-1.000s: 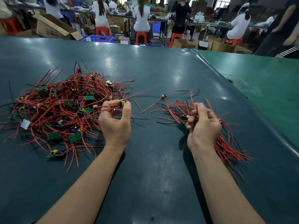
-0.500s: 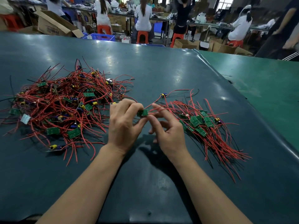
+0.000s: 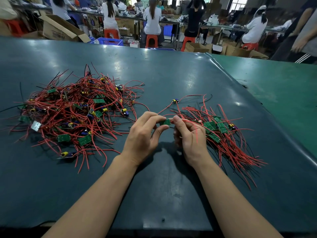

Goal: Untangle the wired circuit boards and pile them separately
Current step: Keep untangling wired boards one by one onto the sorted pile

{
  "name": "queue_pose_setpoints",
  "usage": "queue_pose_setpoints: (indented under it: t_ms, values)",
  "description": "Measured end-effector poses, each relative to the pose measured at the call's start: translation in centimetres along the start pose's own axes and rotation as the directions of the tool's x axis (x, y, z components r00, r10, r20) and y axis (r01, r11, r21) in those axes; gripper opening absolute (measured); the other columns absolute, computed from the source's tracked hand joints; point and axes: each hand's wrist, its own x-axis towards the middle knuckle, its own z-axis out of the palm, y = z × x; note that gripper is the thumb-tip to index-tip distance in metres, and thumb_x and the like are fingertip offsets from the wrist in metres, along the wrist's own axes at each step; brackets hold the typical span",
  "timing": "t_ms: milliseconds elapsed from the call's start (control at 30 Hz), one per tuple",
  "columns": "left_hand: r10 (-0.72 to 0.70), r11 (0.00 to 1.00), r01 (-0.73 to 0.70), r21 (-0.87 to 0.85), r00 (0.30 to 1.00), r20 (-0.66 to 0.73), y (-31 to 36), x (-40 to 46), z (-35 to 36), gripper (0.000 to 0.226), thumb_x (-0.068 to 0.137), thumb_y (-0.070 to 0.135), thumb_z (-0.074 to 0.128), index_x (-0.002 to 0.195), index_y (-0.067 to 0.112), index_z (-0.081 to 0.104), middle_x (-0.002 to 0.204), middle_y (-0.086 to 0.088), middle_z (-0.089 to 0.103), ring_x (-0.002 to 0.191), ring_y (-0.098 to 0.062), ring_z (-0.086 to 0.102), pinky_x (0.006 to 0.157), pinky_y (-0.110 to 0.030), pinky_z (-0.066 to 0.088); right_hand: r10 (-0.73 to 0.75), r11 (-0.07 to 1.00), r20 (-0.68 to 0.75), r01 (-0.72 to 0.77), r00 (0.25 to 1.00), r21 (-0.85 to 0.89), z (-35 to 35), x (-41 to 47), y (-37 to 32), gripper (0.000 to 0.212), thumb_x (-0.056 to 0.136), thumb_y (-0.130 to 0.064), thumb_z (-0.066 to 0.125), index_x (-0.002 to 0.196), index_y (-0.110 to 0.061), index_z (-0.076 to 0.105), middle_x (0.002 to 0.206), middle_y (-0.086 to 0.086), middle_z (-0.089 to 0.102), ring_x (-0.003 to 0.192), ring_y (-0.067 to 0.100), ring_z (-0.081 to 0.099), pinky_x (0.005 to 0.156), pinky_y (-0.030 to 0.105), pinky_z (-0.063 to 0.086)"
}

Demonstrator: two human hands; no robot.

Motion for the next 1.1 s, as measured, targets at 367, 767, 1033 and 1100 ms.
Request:
queue_pose_setpoints:
  t_ms: [367,767,1033,1100]
  values:
    - [0.062,0.99,-0.054,0.131,0.996,-0.063,-0.6,0.3,0.3,0.019,0.091,0.016,0.064,0.099,-0.001,0.069,0.095,-0.013,0.064,0.088,-0.022,0.053,0.075,-0.043,0.047,0.069,0.951,-0.179,-0.01,0.981,0.31,-1.2,1.2,-0.8,0.031,0.097,-0.025,0.06,0.073,-0.013,0.075,0.052,-0.004,0.051,0.037,0.006,0.035,0.036,0.017,0.026]
    - [0.153,0.966,-0.132,0.22,0.985,-0.079,-0.9,0.6,-0.4,0.024,0.094,0.021,0.062,0.101,0.0,0.07,0.095,-0.013,0.065,0.084,-0.026,0.058,0.076,-0.034,0.041,0.042,0.909,-0.337,0.105,0.941,0.404,-1.8,1.6,-2.2,0.036,0.101,-0.021,0.054,0.072,-0.007,0.07,0.05,-0.003,0.05,0.038,0.007,0.036,0.038,0.017,0.026]
    - [-0.067,0.971,0.147,0.19,0.925,-0.374,-2.3,0.6,-1.0,0.019,0.097,0.014,0.059,0.103,-0.002,0.067,0.099,-0.013,0.064,0.093,-0.022,0.056,0.077,-0.043,0.044,0.092,0.855,-0.404,0.136,0.91,0.501,-2.6,2.0,-2.5,0.042,0.104,-0.036,0.043,0.085,-0.007,0.067,0.054,-0.003,0.051,0.034,0.009,0.037,0.038,0.015,0.025]
    - [-0.035,0.969,0.129,0.211,0.916,-0.4,-2.2,0.6,-1.0,0.02,0.097,0.017,0.06,0.106,0.001,0.067,0.1,-0.012,0.065,0.094,-0.021,0.057,0.077,-0.041,0.042,0.106,0.932,-0.268,-0.002,0.958,0.361,-2.5,1.8,-2.4,0.038,0.101,-0.034,0.05,0.078,-0.009,0.067,0.052,-0.003,0.05,0.035,0.008,0.037,0.037,0.014,0.025]
